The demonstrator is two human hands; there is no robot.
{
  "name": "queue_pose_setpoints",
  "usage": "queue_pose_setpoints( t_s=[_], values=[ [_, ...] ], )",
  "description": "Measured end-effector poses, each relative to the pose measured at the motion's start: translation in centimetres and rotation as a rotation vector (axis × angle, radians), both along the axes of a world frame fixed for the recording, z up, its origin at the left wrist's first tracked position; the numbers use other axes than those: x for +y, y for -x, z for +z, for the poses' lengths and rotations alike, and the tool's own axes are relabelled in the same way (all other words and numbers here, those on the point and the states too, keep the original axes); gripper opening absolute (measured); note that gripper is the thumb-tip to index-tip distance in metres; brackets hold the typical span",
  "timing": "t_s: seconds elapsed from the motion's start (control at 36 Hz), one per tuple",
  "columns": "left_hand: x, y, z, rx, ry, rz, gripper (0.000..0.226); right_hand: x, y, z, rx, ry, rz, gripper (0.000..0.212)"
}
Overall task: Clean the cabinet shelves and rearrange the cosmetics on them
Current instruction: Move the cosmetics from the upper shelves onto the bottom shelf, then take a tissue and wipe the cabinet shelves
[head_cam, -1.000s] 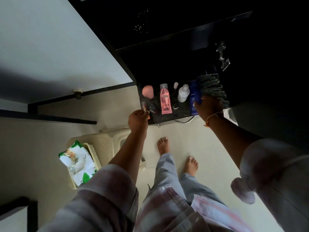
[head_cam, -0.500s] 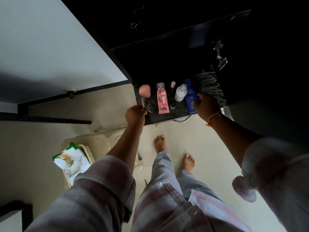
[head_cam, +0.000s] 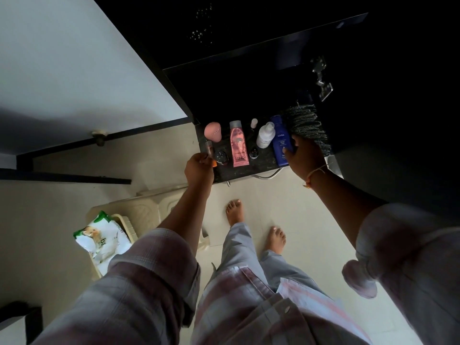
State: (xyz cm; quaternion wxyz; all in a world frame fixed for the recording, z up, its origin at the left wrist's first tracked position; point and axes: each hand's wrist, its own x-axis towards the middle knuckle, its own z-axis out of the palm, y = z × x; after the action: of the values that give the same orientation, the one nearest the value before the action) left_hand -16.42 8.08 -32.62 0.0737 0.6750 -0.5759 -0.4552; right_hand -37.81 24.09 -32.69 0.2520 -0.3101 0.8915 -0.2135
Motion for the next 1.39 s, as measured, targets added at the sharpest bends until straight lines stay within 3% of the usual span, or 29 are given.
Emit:
queue_pose_setpoints(
  t_s=[0.39, 0.61, 0.81, 0.94, 1.06, 1.22, 1.39],
  values=[
    [0.6, -0.5, 0.5, -0.101, 0.097, -0.104, 0.021, 1.1, -1.0, 1.5, 0.029, -0.013, -0.098, 0.046],
    [2.0, -1.6, 2.9, -0.139, 0.149, -0.187, 0.026, 2.4, -3.1, 3.5, 0.142, -0.015, -0.047, 0.041],
    [4.7, -4.2, 4.8, -0.105, 0.237, -0.276, 0.045, 4.0, -6.6, 6.4, 0.286, 0.05, 0.066, 0.038],
    [8.1, -7.5, 6.9, -0.125, 0.336, -0.38, 0.044, 4.4, -10.5, 8.5, 0.376, 0.152, 0.273, 0.032],
    [10.8, -11.1, 8.5, -0.128, 0.367, -0.346, 0.037, 3.2, -14.2, 9.7, 0.378, 0.205, 0.495, 0.021],
    [12.5, -18.4, 9.7, -0.144, 0.39, -0.112, 0.013, -0.2, -21.4, 11.4, 0.268, 0.174, 0.765, 0.015],
    [11.6, -26.8, 9.1, -0.232, 0.321, 0.188, 0.027, -3.6, -29.1, 11.1, 0.061, 0.054, 1.05, 0.03]
  ],
)
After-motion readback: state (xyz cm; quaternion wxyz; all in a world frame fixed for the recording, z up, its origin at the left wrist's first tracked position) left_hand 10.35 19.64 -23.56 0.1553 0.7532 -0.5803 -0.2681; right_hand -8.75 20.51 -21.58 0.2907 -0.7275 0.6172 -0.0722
